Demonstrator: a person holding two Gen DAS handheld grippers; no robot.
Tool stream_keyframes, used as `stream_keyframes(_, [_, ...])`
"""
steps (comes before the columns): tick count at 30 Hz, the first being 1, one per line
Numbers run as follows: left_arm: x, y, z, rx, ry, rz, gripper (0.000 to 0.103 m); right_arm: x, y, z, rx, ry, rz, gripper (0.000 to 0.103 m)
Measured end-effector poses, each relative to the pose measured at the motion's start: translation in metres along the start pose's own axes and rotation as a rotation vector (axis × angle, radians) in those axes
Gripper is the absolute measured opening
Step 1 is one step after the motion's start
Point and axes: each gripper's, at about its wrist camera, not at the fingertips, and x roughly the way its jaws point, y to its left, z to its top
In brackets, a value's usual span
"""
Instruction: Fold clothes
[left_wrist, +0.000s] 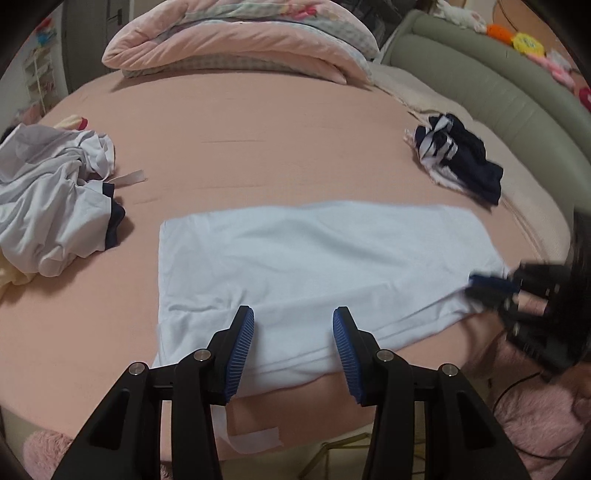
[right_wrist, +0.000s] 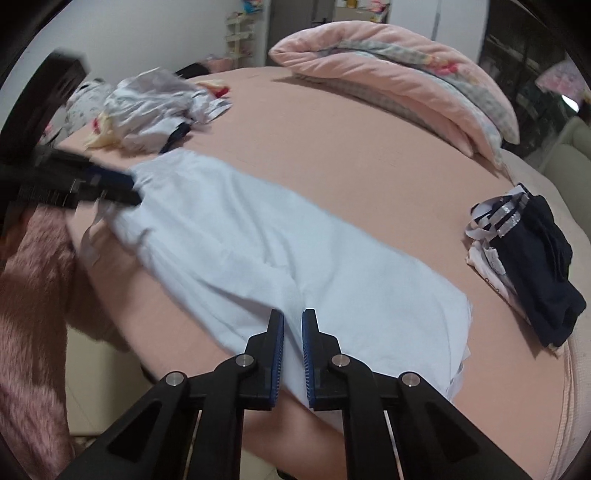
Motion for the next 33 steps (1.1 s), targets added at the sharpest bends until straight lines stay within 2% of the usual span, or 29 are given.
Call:
stream_keyframes(3, [0.022, 0.002, 0.003, 0.014, 0.081, 0.084, 0.041, 0.021, 0.001, -0.014, -0.033, 0.132, -0.012, 0.008])
stream_keyframes(6, [0.025, -0.001, -0.001, 0.079, 0.131, 0.133, 0.041, 0.014, -0.013, -0.017, 0.063, 0.122, 0.038, 0.008])
stream_keyframes(9, [0.019, -0.005, -0.007, 0.133, 0.176, 0.15, 0.041, 0.003, -0.027, -0.018, 0.096, 0.117, -0.008, 0.009])
stream_keyframes(11, [0.014, -0.004, -0.012, 0.161, 0.174, 0.157, 0.041, 0.002, -0.04, -0.022, 0.134, 0.147, -0.022, 0.008])
stream_keyframes(14, [0.001, 0.006, -0.01, 0.096, 0.121, 0.118, 0.041, -0.008, -0.055, -0.022, 0.223, 0.13, -0.028, 0.009])
stream_keyframes(16, [-0.006, 0.011, -0.003, 0.036, 0.066, 0.065, 0.041, -0.013, -0.056, -0.017, 0.256, 0.104, -0.004, 0.009])
stream_keyframes(18, [-0.006, 0.012, 0.006, 0.001, 0.029, 0.044, 0.041, -0.016, -0.055, -0.011, 0.288, 0.075, 0.026, 0.009])
stream_keyframes(21, [0.013, 0.01, 0.016, -0.006, 0.066, 0.096, 0.041, -0.006, -0.06, -0.002, 0.366, 0.056, 0.008, 0.02])
stream_keyframes(22, [0.023, 0.013, 0.015, -0.015, 0.127, 0.103, 0.041, -0.001, -0.064, -0.001, 0.389, 0.062, -0.01, 0.021])
stream_keyframes(23, [0.027, 0.015, 0.012, -0.016, 0.155, 0.107, 0.041, 0.006, -0.067, -0.002, 0.399, 0.079, -0.031, 0.021])
stream_keyframes(24, [0.028, 0.017, 0.009, -0.015, 0.169, 0.109, 0.041, 0.012, -0.071, -0.005, 0.396, 0.102, -0.041, 0.021])
stream_keyframes(27, [0.021, 0.025, -0.002, 0.002, 0.199, 0.103, 0.041, 0.007, -0.078, -0.017, 0.385, 0.114, 0.007, 0.021])
stream_keyframes(30, [0.015, 0.03, -0.001, 0.006, 0.18, 0.075, 0.041, -0.007, -0.092, -0.022, 0.424, 0.109, 0.094, 0.021])
stream_keyframes(33, [0.008, 0.02, 0.013, 0.032, 0.115, 0.08, 0.041, -0.016, -0.116, -0.02, 0.53, 0.053, 0.095, 0.022])
